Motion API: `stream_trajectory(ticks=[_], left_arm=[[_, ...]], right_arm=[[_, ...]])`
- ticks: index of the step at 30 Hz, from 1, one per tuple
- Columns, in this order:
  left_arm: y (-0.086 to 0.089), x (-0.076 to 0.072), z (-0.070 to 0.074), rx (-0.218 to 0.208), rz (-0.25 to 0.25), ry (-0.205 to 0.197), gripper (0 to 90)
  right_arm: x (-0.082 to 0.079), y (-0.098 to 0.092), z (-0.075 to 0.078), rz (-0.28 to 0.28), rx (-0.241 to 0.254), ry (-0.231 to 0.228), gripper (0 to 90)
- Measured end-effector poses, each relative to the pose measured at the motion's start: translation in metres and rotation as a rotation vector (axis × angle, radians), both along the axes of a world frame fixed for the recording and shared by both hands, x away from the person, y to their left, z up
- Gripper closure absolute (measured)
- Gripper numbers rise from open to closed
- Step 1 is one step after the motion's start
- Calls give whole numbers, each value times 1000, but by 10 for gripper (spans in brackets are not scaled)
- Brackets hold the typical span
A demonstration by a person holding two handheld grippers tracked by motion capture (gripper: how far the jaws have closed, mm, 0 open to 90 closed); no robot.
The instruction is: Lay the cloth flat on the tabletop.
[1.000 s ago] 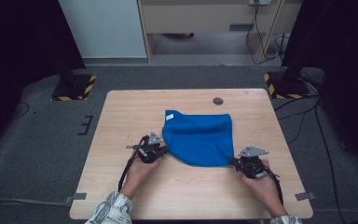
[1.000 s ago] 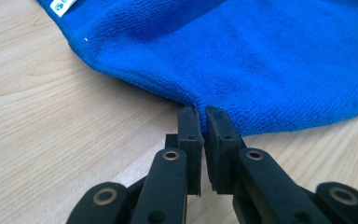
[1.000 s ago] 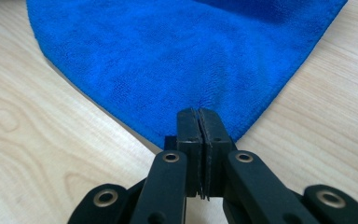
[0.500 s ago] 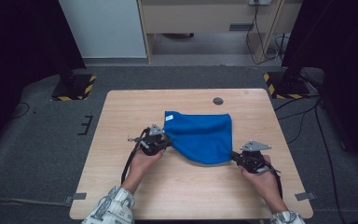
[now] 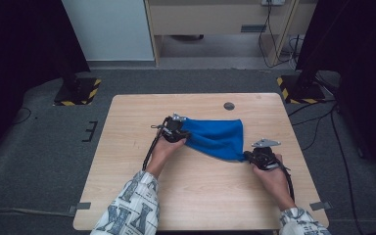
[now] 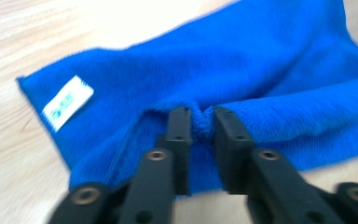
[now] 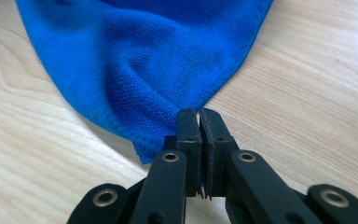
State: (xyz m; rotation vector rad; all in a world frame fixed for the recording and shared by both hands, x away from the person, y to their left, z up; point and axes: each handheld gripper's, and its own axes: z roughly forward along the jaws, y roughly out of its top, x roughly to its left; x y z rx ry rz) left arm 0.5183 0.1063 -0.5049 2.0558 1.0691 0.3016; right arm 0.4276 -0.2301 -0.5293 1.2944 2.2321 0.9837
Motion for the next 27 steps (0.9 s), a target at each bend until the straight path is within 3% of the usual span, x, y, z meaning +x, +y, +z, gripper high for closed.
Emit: stream_trajectory(ticks=[2,4,11,13,18,20,22,27], left_arm=[[0,3,-5,-13,11,2,583],[0,3,-7,-18,4,6,540],[6,-8,3,-40,7,-20,458],[7,-13,4,-46,-6,-11,463],[5,-24,6,-12,-17,-54,455],[3,-27,5,-19,-29,-45,487],[0,-28,1,-1,-39,-32,501],[-11,-26,-11,11,-26,-19,503]], right_arm=[[2,0,-1,-10,8,-4,874],[2,-1,-1,-8,5,-5,875],[2,0,-2,-13,0,-11,874],[1,0,-2,-11,-2,-12,874],[1,0,-2,-10,-4,-20,875],[0,0,-2,-10,-3,-19,875],[0,0,-2,-9,-5,-18,875],[0,0,-2,-8,-5,-20,876]])
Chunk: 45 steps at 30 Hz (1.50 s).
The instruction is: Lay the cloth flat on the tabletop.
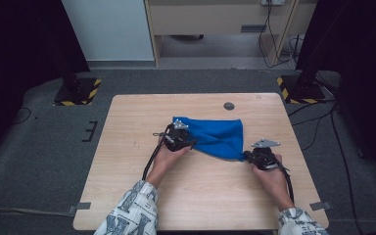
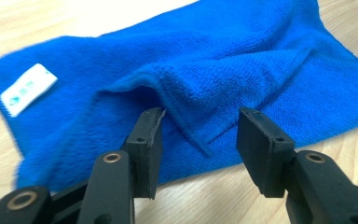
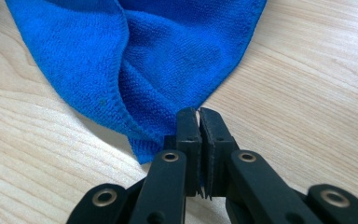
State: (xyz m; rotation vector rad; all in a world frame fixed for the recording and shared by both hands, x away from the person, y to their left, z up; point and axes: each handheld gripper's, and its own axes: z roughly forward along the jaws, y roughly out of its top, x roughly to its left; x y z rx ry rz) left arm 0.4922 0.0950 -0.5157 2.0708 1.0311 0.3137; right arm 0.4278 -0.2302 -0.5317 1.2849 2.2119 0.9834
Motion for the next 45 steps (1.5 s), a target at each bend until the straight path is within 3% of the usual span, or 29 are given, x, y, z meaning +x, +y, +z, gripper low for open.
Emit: stream_trajectory(ticks=[7,17,26,34,38,45], left_arm=[[-10,3,-13,50,7,-9,569],[-4,4,-12,49,16,-16,867],[5,-4,-1,23,10,-40,893],[13,-23,14,37,-29,-76,897],[17,-30,16,32,-33,-78,898],[21,-28,15,27,-33,-69,899]], right_arm=[[0,-1,0,0,5,0,875],[0,0,0,0,1,-6,876],[-1,0,0,2,-7,-9,878],[-5,1,5,8,-21,-31,879],[-9,1,9,12,-22,-39,879],[-10,2,10,14,-24,-42,880]])
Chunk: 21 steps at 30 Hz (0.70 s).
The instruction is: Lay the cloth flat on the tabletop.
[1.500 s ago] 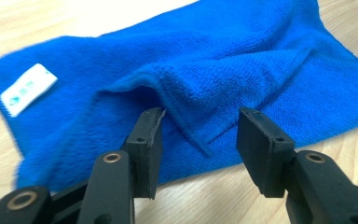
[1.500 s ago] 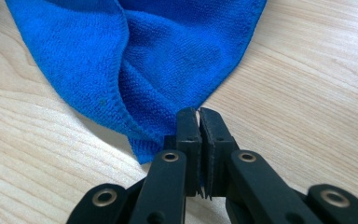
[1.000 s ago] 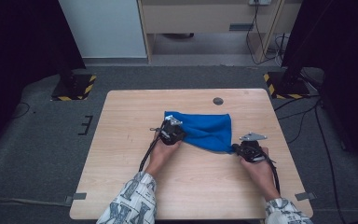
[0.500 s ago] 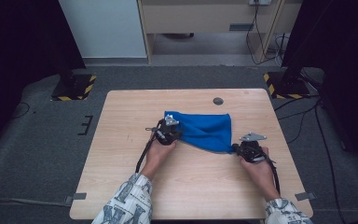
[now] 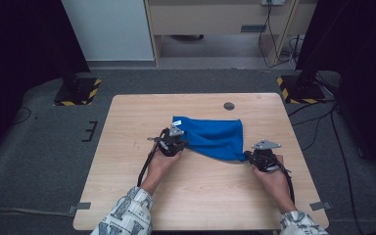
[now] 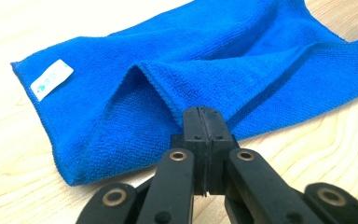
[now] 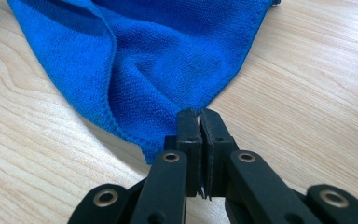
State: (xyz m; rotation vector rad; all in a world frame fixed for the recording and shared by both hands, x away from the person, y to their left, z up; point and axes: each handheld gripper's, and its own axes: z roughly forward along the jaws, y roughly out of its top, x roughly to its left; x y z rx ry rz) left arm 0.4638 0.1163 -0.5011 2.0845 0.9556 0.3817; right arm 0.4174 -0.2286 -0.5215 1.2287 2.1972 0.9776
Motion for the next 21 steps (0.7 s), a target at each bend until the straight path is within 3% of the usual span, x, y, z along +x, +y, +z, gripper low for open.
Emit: stream_trajectory(ticks=[9,14,21], left_arm=[[16,-18,5,7,-16,-16,900],[27,-32,1,-2,-19,4,900],[34,-53,-1,26,-69,6,900]], right_arm=[[-10,-2,0,11,6,-1,879],[-19,-1,4,21,13,-6,879],[-27,5,5,40,15,-6,879]])
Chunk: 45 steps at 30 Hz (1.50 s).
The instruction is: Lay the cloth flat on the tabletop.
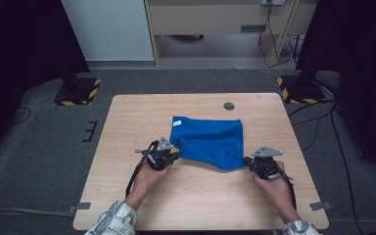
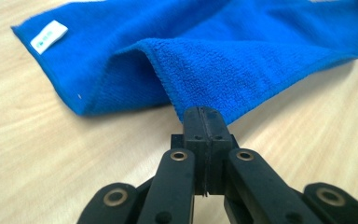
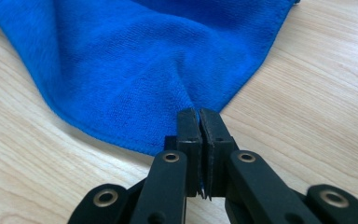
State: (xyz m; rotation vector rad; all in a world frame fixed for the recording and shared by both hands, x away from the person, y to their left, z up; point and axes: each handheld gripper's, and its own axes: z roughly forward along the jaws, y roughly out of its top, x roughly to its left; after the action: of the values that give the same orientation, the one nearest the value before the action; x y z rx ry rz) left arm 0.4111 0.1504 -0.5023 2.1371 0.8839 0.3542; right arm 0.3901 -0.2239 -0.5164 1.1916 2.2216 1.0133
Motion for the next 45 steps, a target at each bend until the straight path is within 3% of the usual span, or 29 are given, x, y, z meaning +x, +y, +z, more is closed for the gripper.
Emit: stream_trajectory(ticks=[19,31,41,45], left_arm=[[22,-29,-2,-5,-9,27,900],[21,-56,5,-8,-47,25,900],[26,-63,8,-12,-52,25,900],[28,-69,6,9,-56,29,900]], right_arm=[[-25,4,8,30,19,5,880],[-38,3,6,45,-5,25,882],[-54,0,7,56,-4,39,880],[-57,5,8,65,0,40,878]])
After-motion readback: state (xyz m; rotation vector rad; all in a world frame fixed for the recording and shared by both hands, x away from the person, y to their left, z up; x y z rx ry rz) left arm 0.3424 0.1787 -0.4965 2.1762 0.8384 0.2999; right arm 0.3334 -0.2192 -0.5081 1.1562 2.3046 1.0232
